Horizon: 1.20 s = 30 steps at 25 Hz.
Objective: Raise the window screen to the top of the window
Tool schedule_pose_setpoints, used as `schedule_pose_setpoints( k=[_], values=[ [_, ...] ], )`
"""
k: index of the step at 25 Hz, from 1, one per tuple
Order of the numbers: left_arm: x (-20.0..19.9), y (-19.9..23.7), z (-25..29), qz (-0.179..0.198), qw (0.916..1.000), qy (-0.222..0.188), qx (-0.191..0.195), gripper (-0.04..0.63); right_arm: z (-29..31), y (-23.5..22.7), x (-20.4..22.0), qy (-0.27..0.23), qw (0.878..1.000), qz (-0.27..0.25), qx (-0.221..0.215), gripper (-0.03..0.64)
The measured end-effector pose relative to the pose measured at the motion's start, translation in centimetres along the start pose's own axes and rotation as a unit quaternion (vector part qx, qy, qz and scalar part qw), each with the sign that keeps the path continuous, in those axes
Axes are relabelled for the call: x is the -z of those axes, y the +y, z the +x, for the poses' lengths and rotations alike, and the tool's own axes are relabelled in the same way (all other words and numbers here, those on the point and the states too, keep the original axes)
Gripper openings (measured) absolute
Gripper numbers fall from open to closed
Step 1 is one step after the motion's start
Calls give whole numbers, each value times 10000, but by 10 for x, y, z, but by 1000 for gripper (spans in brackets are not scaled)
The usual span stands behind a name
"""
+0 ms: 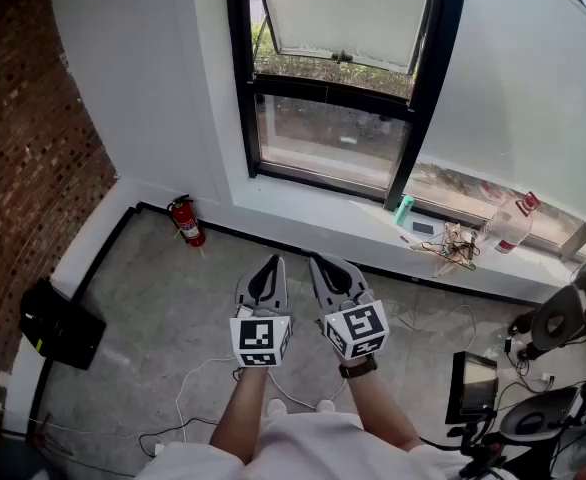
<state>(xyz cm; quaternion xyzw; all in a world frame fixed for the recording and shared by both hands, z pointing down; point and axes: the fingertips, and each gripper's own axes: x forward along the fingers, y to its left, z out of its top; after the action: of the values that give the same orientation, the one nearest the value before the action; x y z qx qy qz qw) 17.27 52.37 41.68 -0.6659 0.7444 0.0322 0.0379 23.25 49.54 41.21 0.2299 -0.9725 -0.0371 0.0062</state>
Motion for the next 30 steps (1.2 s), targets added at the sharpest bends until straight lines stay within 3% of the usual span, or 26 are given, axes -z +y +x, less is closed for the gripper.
schedule_pose_setpoints(
  k=[5, 11, 15, 18, 22, 25, 28, 30],
  values=[
    [-2, -23, 10, 140, 9999, -63, 1, 0, -15, -25, 2, -3, 9999, 62, 131, 2],
    [14, -43, 19, -86, 9995, 204, -212, 0, -36, -84, 10, 76, 9921, 418, 1183, 2],
    [9, -59, 18, -330, 9994, -12, -135, 0, -48, -105, 11, 26, 9874, 448, 1516, 2],
    [9, -71, 14, -286, 9994, -40, -206, 0, -53, -105, 13, -34, 9892, 491, 1381, 2],
    [26, -84, 7, -41, 9989, 337, -319, 0, -61, -96, 12, 40, 9936, 416, 1045, 2],
    [38, -78, 8, -61, 9980, 505, -387, 0, -57, -91, 6, -85, 9949, 355, 944, 2],
    [41, -69, 17, -108, 9979, 502, -394, 0, -45, -76, 4, -292, 9981, 497, 224, 2],
    [42, -62, 29, -132, 9982, 449, -376, 0, -36, -75, 4, -408, 9981, 472, 5, 2]
  ],
)
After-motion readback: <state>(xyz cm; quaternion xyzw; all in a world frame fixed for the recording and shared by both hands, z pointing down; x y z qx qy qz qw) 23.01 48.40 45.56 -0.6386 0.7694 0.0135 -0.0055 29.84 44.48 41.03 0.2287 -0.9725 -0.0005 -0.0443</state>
